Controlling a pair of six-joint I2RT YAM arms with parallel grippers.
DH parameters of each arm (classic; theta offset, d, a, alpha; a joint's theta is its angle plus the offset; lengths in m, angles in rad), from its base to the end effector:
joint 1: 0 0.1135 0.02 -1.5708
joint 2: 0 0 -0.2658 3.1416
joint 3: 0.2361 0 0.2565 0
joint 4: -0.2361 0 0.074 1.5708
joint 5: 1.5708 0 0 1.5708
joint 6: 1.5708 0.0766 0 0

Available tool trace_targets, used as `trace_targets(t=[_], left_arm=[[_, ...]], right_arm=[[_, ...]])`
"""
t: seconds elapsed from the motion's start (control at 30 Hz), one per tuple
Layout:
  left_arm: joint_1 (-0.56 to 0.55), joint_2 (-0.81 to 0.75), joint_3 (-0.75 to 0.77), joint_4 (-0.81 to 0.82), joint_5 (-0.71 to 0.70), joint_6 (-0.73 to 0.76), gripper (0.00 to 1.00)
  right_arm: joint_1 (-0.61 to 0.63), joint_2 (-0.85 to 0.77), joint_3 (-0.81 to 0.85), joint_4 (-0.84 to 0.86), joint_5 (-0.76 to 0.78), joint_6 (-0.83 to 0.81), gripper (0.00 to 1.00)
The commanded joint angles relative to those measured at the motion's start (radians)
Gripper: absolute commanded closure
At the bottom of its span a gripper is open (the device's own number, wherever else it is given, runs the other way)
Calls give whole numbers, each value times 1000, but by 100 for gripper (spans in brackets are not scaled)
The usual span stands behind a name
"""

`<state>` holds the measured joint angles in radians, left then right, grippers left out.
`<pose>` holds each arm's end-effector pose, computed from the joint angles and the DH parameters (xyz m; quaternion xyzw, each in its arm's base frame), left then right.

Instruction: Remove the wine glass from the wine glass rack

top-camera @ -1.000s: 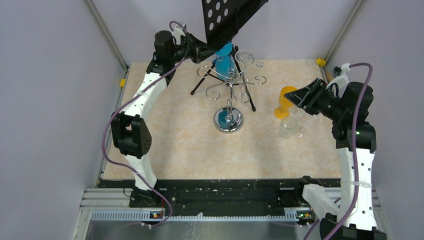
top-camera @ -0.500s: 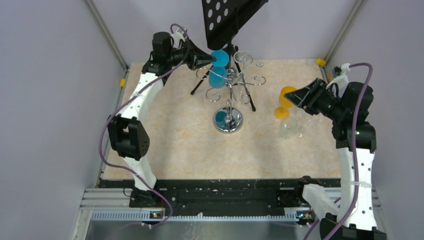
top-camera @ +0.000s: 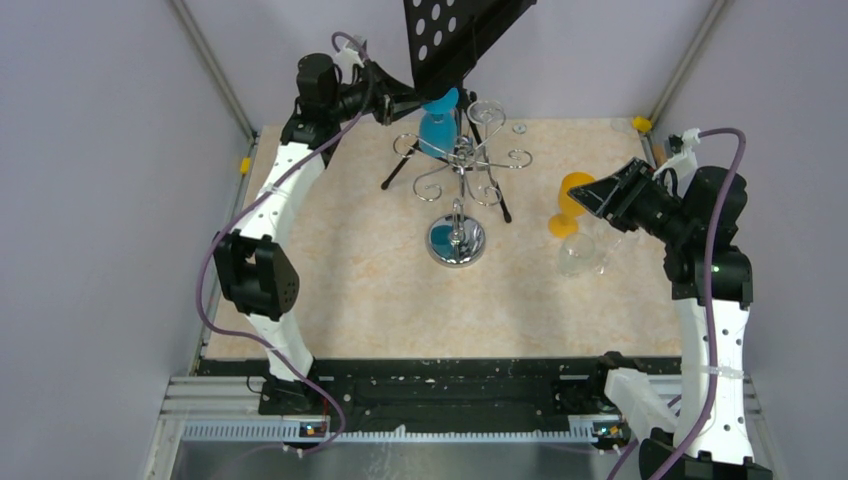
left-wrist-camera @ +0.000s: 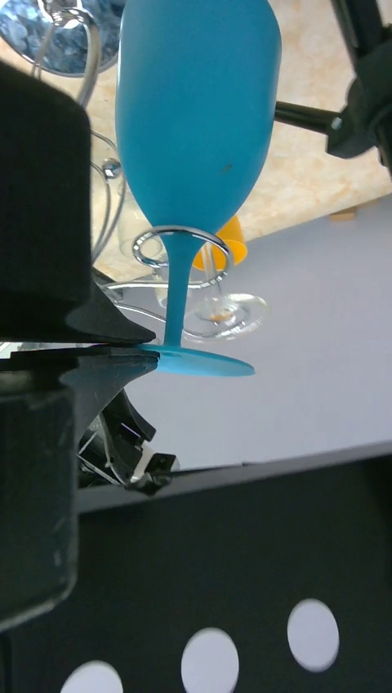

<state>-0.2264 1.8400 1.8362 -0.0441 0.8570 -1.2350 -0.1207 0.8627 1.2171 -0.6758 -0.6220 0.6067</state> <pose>0.4395 -0.1606 0.4228 -0.0671 0.7150 -0.6428 0.2666 0.1935 0.0215 0.4152 0.1075 0.7854 0.3749 0.4807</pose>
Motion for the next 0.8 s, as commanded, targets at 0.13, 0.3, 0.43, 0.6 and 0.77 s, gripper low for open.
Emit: trace_targets(t=[0.13, 0.3, 0.43, 0.6, 0.77], left_arm=[[-15, 20, 77, 130, 18, -26, 100], [-22, 36, 88, 131, 50, -16, 100], [-30, 51, 101, 127, 86, -14, 100], [-30, 47, 103, 62, 128, 6, 100], [-30, 12, 92, -94, 128, 120, 100]], right_arm=[[1, -19, 2, 24, 1, 8, 47], [1, -11, 6, 27, -2, 5, 47], [3, -8, 8, 28, -2, 3, 47], [4, -8, 9, 28, 0, 0, 47], [4, -7, 4, 28, 2, 0, 47]])
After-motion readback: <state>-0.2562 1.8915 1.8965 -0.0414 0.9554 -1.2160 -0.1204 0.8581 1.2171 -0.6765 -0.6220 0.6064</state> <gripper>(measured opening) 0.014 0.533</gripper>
